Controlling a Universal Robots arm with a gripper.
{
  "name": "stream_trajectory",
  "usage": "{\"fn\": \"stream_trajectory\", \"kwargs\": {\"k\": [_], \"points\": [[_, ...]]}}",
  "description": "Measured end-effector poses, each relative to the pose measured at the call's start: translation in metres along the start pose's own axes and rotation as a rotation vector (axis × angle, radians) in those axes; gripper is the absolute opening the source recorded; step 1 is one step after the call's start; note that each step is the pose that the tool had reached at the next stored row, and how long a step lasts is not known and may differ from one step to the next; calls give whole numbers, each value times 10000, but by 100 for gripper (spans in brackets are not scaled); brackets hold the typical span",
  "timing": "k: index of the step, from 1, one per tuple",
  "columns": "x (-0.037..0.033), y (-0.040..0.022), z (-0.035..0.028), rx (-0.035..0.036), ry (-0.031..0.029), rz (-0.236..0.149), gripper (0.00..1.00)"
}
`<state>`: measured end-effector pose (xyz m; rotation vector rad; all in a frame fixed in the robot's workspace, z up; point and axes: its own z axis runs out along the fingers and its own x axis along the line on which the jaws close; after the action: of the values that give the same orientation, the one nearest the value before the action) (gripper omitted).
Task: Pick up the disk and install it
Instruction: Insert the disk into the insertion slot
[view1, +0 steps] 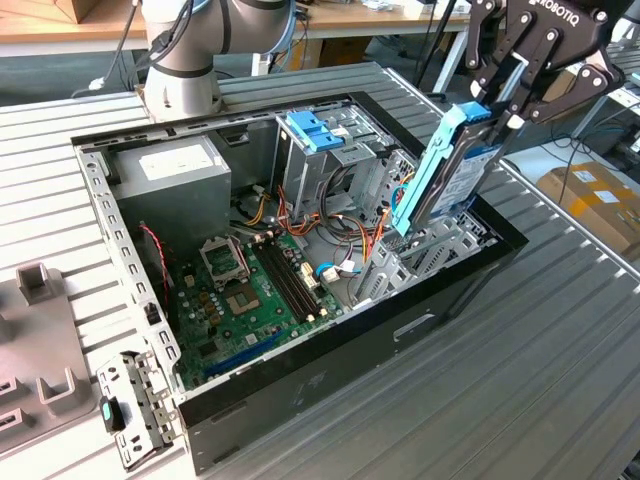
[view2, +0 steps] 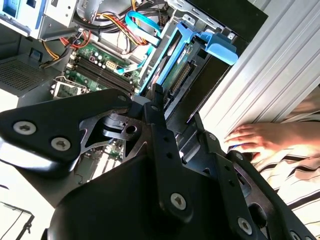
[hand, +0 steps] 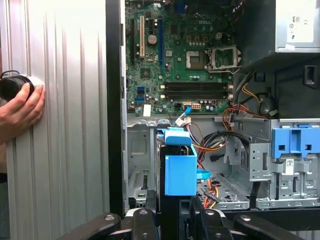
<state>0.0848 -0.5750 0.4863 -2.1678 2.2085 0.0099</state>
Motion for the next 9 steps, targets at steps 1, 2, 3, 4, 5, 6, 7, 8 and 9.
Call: {"fn": "stream_trajectory", "kwargs": {"k": [1,2,3,4,5,6,7,8,9], "points": [[0,0,9,1,-1,0,35],[1,1,19,1,-1,0,35],[1,1,32,2,0,0,35],[2,1,41,2,-1,0,35],[2,2,56,2,0,0,35],[3,2,66,2,-1,0,35],[3,2,76,2,-1,0,35],[3,2,82,3,-1,0,35],[3,2,83,2,0,0,35]]}}
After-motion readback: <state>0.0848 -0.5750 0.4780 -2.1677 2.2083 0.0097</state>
